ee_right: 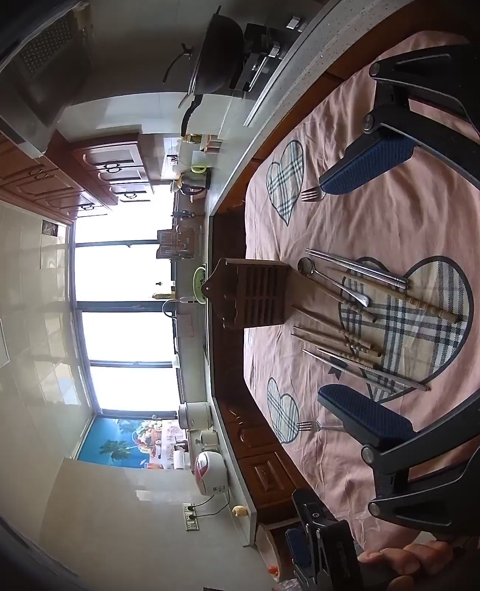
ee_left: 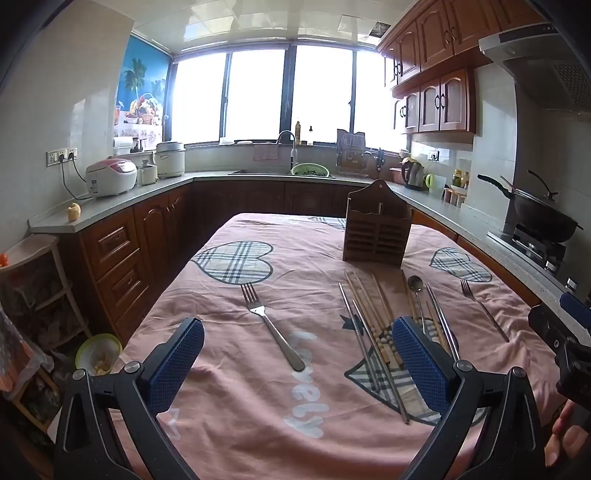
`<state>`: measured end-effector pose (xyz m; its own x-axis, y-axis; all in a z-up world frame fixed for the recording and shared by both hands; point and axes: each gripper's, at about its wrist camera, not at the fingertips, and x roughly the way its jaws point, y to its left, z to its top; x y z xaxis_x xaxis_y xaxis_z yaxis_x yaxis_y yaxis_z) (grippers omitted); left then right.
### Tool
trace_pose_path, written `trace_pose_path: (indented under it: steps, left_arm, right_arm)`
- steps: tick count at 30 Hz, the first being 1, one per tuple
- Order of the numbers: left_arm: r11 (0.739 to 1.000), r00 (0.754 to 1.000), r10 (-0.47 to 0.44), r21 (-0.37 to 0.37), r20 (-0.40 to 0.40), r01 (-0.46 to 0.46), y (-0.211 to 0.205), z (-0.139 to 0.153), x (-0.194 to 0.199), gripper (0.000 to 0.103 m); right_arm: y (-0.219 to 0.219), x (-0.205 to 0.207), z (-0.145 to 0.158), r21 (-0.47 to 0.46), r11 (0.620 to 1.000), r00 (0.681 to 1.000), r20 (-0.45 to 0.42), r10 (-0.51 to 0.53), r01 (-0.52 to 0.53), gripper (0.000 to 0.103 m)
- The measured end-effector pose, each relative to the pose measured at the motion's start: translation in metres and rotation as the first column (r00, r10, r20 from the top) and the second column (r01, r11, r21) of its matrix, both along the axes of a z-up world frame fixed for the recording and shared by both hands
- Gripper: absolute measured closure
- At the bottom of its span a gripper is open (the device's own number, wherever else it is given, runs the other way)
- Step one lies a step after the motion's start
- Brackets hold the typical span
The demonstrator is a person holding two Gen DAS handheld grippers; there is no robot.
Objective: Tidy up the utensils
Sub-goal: 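Move both tools toward the loose chopsticks on the cloth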
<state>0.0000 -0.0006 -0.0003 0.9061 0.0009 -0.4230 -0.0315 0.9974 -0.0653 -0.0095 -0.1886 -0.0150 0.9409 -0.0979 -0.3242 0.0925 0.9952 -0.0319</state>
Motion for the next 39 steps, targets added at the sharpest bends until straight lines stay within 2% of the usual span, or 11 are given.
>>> trace_pose_path:
  steps: [14, 22, 25, 27, 28, 32, 33, 35, 36, 37, 39]
  left_arm:
    - [1.000, 1.000, -0.002, -0.003, -0.014, 0.002, 0.000, -0.005, 0.006, 0.001]
    - [0.999, 0.997, -0.028, -0.025, -0.071, 0.026, 0.004, -0.009, 0.020, 0.001]
    - [0.999, 0.990, -0.043, -0.021, -0.132, 0.041, 0.005, -0.009, 0.037, 0.001]
    - [0.999, 0.976, -0.052, -0.020, -0.210, 0.049, 0.006, -0.011, 0.050, 0.001]
    - [0.999, 0.961, -0.046, 0.013, -0.274, 0.051, 0.007, -0.013, 0.059, 0.001]
    - [0.997, 0.960, -0.035, 0.057, -0.278, 0.053, 0.007, -0.008, 0.089, 0.001]
    - [0.997, 0.969, -0.035, 0.054, -0.246, 0.050, 0.006, -0.007, 0.095, 0.001]
    - [0.998, 0.967, -0.035, 0.038, -0.252, 0.046, 0.007, -0.006, 0.111, 0.001]
    - [0.996, 0.968, -0.026, 0.074, -0.248, 0.046, 0.006, -0.005, 0.119, 0.001]
    - [0.996, 0.967, -0.027, 0.070, -0.254, 0.046, 0.007, -0.005, 0.127, 0.002]
    - [0.992, 0.969, -0.016, 0.114, -0.247, 0.046, 0.003, -0.003, 0.145, 0.006]
  right_arm:
    - [-0.001, 0.002, -0.001, 0.006, 1.000, 1.000, -0.008, 0.000, 0.000, 0.000]
    - [-0.006, 0.010, -0.005, 0.029, 0.999, 1.000, -0.027, 0.014, -0.013, 0.000]
    - [-0.010, 0.018, -0.005, 0.038, 0.999, 0.999, -0.048, 0.010, -0.008, 0.000]
    - [-0.015, 0.025, -0.005, 0.055, 0.998, 0.998, -0.061, 0.011, -0.008, 0.000]
    - [-0.017, 0.029, -0.005, 0.063, 0.998, 0.998, -0.068, 0.012, -0.007, 0.000]
    - [-0.030, 0.047, -0.006, 0.105, 0.995, 0.995, -0.102, 0.009, 0.001, 0.000]
    - [-0.034, 0.052, -0.007, 0.116, 0.993, 0.994, -0.113, 0.009, 0.005, 0.000]
    - [-0.041, 0.062, -0.010, 0.139, 0.990, 0.991, -0.137, 0.008, 0.012, 0.001]
    - [-0.044, 0.068, -0.011, 0.148, 0.989, 0.989, -0.149, 0.007, 0.015, 0.001]
    - [-0.046, 0.073, -0.012, 0.157, 0.987, 0.987, -0.160, 0.008, 0.017, 0.001]
    - [-0.053, 0.085, -0.015, 0.178, 0.984, 0.982, -0.186, 0.009, 0.024, 0.003]
